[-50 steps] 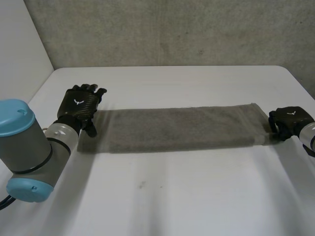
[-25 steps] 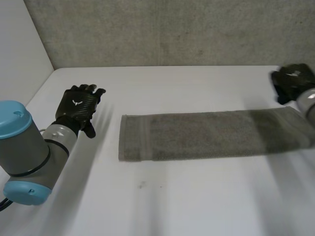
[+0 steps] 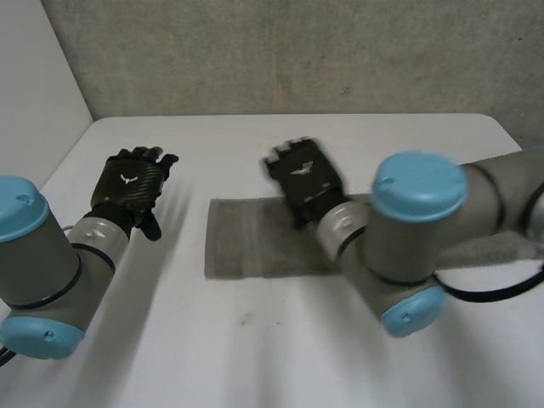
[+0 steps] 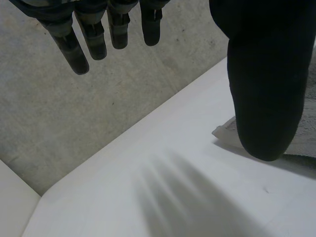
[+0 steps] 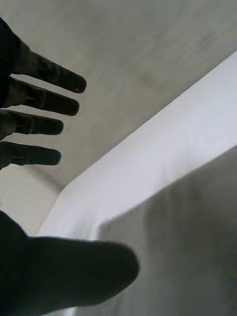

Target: Fold the laundry

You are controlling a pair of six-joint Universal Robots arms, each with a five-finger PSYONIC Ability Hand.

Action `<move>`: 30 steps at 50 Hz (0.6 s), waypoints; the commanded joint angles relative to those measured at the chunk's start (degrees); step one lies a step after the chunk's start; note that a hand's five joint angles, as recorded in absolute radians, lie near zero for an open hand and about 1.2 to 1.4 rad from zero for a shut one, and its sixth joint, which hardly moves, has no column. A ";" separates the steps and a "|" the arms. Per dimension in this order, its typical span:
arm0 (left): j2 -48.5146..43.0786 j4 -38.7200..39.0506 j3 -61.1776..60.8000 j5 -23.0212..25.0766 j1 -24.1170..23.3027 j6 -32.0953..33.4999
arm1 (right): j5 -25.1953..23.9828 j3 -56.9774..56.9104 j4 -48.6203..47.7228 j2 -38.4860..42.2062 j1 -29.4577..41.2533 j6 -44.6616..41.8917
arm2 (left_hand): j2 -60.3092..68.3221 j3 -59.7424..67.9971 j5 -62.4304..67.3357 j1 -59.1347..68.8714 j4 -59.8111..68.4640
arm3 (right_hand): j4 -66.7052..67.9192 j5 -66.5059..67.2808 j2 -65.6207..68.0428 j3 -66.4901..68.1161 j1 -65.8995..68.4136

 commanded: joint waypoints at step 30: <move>-0.29 0.49 -0.31 0.04 -0.74 0.00 | -27.15 15.76 11.10 -6.40 -61.74 -11.48 | 0.59 0.43 -1.40 0.08 0.43 | 10.13 10.46 8.96 9.83 12.09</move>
